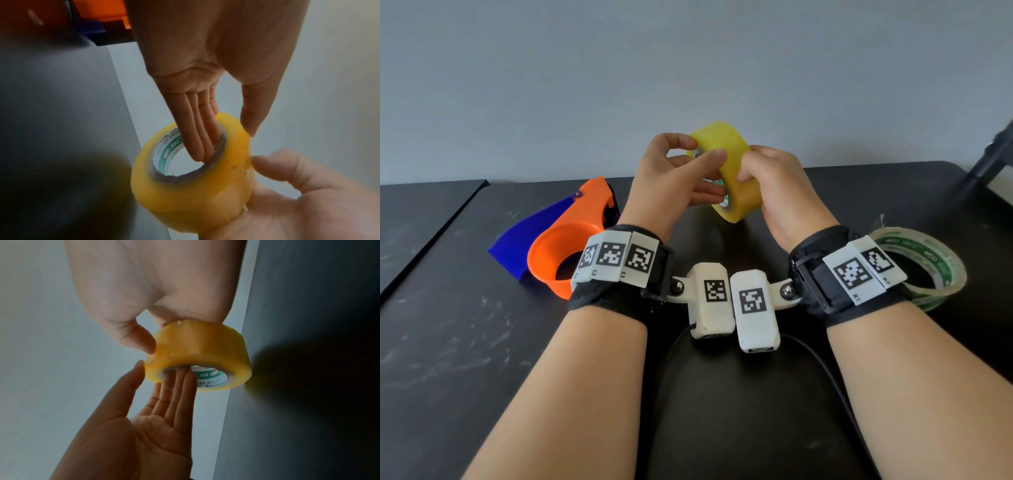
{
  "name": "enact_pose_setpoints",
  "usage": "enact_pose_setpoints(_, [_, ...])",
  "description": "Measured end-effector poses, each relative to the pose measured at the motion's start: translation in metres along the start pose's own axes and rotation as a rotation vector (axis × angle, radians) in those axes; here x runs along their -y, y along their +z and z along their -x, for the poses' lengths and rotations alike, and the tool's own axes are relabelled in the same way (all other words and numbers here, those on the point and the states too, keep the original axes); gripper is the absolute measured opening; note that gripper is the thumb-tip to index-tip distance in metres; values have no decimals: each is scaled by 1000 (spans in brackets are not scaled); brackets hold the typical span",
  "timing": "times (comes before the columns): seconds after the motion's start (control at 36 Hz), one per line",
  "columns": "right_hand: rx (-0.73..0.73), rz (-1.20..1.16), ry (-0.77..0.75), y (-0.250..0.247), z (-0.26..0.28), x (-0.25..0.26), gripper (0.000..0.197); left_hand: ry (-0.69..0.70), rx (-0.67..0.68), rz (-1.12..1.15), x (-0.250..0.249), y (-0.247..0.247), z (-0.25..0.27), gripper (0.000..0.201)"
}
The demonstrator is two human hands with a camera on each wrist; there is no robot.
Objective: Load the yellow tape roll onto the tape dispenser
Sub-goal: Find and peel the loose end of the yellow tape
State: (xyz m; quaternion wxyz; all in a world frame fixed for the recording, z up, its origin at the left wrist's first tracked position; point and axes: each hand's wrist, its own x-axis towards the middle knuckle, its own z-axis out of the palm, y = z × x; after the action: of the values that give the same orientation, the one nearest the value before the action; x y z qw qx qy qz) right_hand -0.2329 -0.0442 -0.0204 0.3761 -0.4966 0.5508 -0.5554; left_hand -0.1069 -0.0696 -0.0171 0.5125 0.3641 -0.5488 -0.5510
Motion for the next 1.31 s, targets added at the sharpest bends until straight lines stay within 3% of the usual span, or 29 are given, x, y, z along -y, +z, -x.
enact_pose_setpoints(0.14, [5,17,11,0,0,0,46,3,-4,-10,0,0,1,36])
enact_pose_setpoints(0.36, [39,72,-23,-4,0,-2,43,29,-66,24,2,-4,-2,28])
enact_pose_setpoints(0.53, [-3,109,-14,-4,1,-1,22,38,-150,61,3,-6,-3,14])
enact_pose_setpoints(0.64, [-7,115,-43,-4,1,-2,13,113,-188,-129,4,-5,-5,12])
enact_pose_setpoints(0.75, [-10,106,-70,-6,-1,-4,18,238,-269,-262,5,-8,-7,11])
enact_pose_setpoints(0.92, [-6,55,-70,-5,0,-4,19,313,-201,-431,5,-6,-6,24])
enact_pose_setpoints(1.31, [46,52,-70,-6,6,-1,18,386,-271,-567,4,-7,-9,5])
